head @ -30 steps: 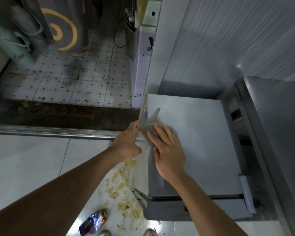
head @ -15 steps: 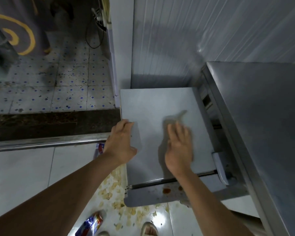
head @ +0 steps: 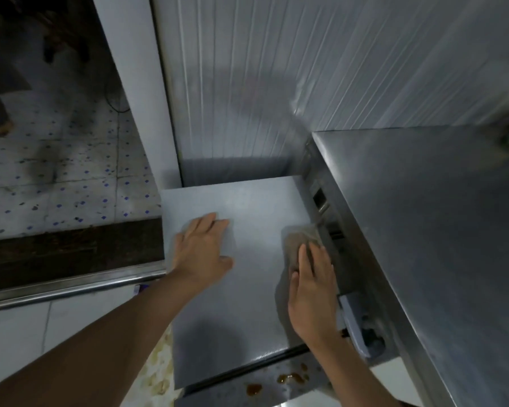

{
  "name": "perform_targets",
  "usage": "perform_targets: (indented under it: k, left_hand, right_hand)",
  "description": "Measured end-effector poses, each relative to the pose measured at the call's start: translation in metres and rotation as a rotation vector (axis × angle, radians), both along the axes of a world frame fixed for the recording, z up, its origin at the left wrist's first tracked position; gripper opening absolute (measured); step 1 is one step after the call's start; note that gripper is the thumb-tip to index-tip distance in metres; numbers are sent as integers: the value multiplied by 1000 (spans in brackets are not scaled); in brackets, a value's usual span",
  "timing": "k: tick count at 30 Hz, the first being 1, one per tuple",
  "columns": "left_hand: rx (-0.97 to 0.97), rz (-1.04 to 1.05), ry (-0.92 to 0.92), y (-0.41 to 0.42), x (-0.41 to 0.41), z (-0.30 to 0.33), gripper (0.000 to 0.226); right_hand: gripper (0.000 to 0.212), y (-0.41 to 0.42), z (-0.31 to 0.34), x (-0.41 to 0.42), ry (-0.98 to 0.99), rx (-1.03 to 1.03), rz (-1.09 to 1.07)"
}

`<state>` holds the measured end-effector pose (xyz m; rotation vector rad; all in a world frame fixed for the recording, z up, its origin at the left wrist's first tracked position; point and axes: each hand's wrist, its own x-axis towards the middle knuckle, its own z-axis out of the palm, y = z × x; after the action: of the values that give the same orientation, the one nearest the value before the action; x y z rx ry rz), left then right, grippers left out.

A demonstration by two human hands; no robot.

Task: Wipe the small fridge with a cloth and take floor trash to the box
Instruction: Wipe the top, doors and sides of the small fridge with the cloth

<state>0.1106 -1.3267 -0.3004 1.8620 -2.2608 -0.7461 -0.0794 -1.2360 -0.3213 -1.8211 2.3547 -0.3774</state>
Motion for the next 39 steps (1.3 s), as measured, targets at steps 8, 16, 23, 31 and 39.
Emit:
perform_targets:
  k: [8,16,23,31,39]
  left_hand:
    - [-36,-16,-54,-32,-17,-14,74]
    - [-6,-40,-65,-37,-14,-13,77]
    - [-25,-44,-89,-37,-11,-7,78]
    - [-91,-75,-80,-40,-9,-13,79]
    - [-103,-98,-53,-37,-6,-15,81]
  right_hand:
    - [59,-95,2,-21,2,72,-151]
    - [63,-146,8,-27,-77,121,-82]
    - [59,-90,-8,-20,34,52,-85]
    - [60,-170,-6,-21,32,72,-102]
    - [30,-209,-9,-29,-55,-10,41]
